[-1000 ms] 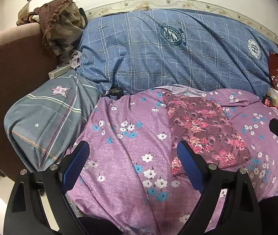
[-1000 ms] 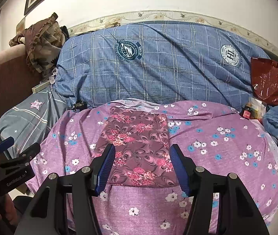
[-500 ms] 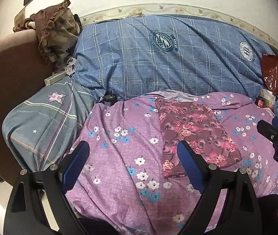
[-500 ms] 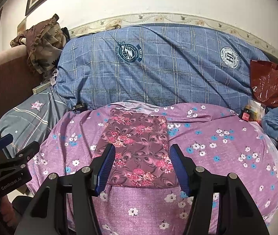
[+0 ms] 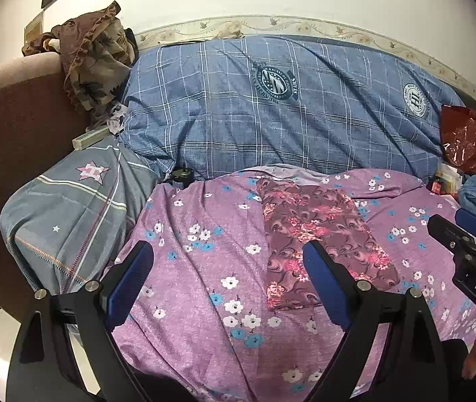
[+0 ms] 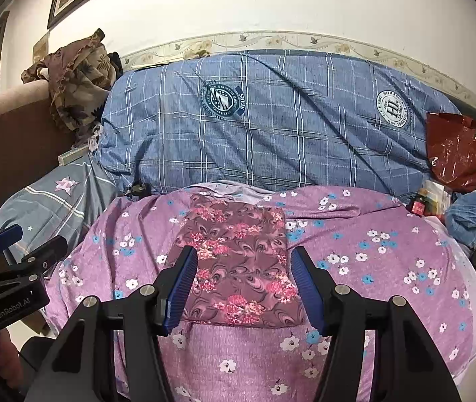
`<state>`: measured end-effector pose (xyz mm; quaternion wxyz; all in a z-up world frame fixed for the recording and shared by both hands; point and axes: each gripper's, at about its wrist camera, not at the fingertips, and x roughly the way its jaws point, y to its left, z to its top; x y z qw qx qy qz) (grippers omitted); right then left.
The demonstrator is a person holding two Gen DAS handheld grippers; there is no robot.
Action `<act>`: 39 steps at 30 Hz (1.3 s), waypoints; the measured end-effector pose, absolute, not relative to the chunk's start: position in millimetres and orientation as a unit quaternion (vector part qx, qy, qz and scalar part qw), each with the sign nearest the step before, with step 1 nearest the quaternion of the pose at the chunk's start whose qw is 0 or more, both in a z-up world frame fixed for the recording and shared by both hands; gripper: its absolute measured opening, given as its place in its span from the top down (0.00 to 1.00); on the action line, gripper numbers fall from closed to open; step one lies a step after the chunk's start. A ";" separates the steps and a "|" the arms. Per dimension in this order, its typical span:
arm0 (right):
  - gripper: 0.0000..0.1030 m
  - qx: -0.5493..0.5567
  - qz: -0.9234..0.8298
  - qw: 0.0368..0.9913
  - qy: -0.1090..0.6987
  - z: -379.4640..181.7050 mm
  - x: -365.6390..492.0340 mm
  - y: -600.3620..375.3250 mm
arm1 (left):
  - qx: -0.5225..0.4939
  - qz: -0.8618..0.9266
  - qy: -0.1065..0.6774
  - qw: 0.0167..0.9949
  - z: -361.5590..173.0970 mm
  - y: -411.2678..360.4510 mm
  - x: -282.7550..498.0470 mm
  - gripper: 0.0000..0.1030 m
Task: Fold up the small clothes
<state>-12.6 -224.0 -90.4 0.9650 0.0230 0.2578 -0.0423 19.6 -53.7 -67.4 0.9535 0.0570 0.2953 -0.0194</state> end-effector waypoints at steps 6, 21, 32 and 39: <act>0.42 0.022 -0.042 0.965 0.258 -90.3 -13.3 -224.3 | 0.051 -0.028 0.292 0.955 -65.0 -54.9 17.6 0.11; 0.42 0.022 -0.038 0.965 0.260 -96.0 -10.2 -222.6 | 0.048 -0.050 0.298 0.952 -66.7 -60.1 19.1 0.11; 0.42 0.027 -0.041 0.964 0.262 -101.3 -7.3 -228.1 | 0.048 -0.069 0.305 0.949 -68.2 -66.7 21.7 0.11; 0.42 0.030 -0.042 0.962 0.268 -107.0 -2.6 -231.5 | 0.044 -0.074 0.306 0.948 -67.9 -69.2 25.7 0.11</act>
